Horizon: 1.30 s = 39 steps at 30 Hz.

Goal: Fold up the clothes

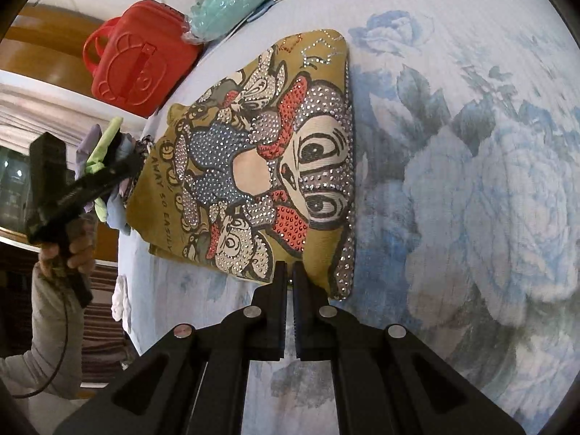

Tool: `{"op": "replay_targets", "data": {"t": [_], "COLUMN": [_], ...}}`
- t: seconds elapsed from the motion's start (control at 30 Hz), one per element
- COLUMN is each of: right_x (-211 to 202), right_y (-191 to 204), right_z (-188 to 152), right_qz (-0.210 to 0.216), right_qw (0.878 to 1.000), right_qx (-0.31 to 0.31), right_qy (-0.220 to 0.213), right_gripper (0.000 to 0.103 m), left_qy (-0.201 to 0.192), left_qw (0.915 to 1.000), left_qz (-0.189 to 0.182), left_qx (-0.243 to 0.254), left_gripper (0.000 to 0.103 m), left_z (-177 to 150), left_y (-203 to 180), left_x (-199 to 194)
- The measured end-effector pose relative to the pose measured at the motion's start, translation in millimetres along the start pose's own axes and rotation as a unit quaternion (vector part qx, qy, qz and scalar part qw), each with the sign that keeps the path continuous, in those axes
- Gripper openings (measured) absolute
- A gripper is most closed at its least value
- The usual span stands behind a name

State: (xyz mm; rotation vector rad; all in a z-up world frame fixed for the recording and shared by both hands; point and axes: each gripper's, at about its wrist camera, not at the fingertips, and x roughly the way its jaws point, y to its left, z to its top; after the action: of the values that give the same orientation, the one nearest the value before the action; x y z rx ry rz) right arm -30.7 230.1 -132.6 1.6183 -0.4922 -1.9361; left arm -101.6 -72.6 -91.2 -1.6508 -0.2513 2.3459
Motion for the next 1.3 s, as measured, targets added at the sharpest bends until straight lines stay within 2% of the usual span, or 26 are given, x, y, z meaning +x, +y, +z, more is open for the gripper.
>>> {"op": "replay_targets", "data": {"t": [0.1, 0.17, 0.23, 0.27, 0.33, 0.43, 0.47, 0.57, 0.63, 0.77, 0.9, 0.97, 1.07, 1.13, 1.17, 1.23, 1.27, 1.3], "right_x": [-1, -2, -4, -5, -1, 3, 2, 1, 0, 1, 3, 5, 7, 5, 4, 0, -2, -4], "right_y": [0, 4, 13, 18, 21, 16, 12, 6, 3, 2, 5, 8, 13, 23, 30, 50, 58, 67], "right_z": [0, 1, 3, 4, 6, 8, 8, 7, 6, 5, 6, 8, 10, 11, 12, 16, 19, 23], "right_qz": [-0.004, -0.013, -0.034, -0.044, -0.050, -0.042, -0.035, -0.024, -0.021, -0.022, -0.027, -0.034, -0.048, -0.073, -0.082, -0.081, -0.076, -0.071], "right_qw": [1.000, 1.000, 0.999, 0.998, 0.997, 0.998, 0.999, 0.999, 1.000, 0.999, 0.999, 0.999, 0.998, 0.996, 0.995, 0.993, 0.992, 0.992], "right_qx": [-0.001, -0.009, -0.032, -0.043, -0.053, -0.044, -0.038, -0.025, -0.021, -0.025, -0.027, -0.030, -0.036, -0.050, -0.060, -0.089, -0.099, -0.108], "right_qy": [0.004, 0.004, -0.001, -0.003, 0.005, 0.006, 0.006, 0.003, 0.002, 0.004, 0.006, 0.009, 0.017, 0.019, 0.016, 0.007, 0.003, 0.000], "right_gripper": [0.002, 0.002, 0.004, 0.006, 0.015, 0.015, 0.015, 0.015, 0.015, 0.015, 0.015, 0.015, 0.015, 0.016, 0.017, 0.017, 0.019, 0.030], "left_qy": [0.037, 0.034, 0.029, 0.021, -0.002, -0.041, -0.052, -0.060, -0.064, -0.075, -0.084, -0.083, -0.087, -0.092, -0.094, -0.090, -0.084, -0.078], "left_qw": [0.9993, 0.9994, 0.9995, 0.9997, 0.9998, 0.9961, 0.9934, 0.9861, 0.9844, 0.9851, 0.9807, 0.9788, 0.9846, 0.9888, 0.9899, 0.9922, 0.9936, 0.9949], "left_qz": [-0.007, -0.007, -0.008, -0.006, -0.008, -0.042, -0.055, -0.062, -0.038, 0.044, 0.139, 0.166, 0.142, 0.109, 0.098, 0.081, 0.071, 0.062], "left_qx": [-0.002, -0.003, -0.007, -0.002, 0.018, 0.066, 0.086, 0.142, 0.160, 0.148, 0.109, 0.086, 0.054, 0.042, 0.038, 0.028, 0.023, 0.017], "left_gripper": [0.046, 0.046, 0.019, 0.009, 0.009, 0.009, 0.009, 0.009, 0.009, 0.009, 0.013, 0.013, 0.014, 0.027, 0.040, 0.043, 0.043, 0.043], "left_z": [0, -1, 0, 1, 2, 1, 1, -2, -10, -15, -24, -25, -27, -28, -28, -33, -37, -41], "left_y": [-6, -9, -13, -17, -32, -66, -80, -111, -115, -99, -52, -29, -7, 0, 0, 2, 3, 6], "left_x": [25, 26, 25, 21, 8, -21, -31, -44, -52, -58, -71, -74, -84, -90, -90, -85, -81, -76]}}
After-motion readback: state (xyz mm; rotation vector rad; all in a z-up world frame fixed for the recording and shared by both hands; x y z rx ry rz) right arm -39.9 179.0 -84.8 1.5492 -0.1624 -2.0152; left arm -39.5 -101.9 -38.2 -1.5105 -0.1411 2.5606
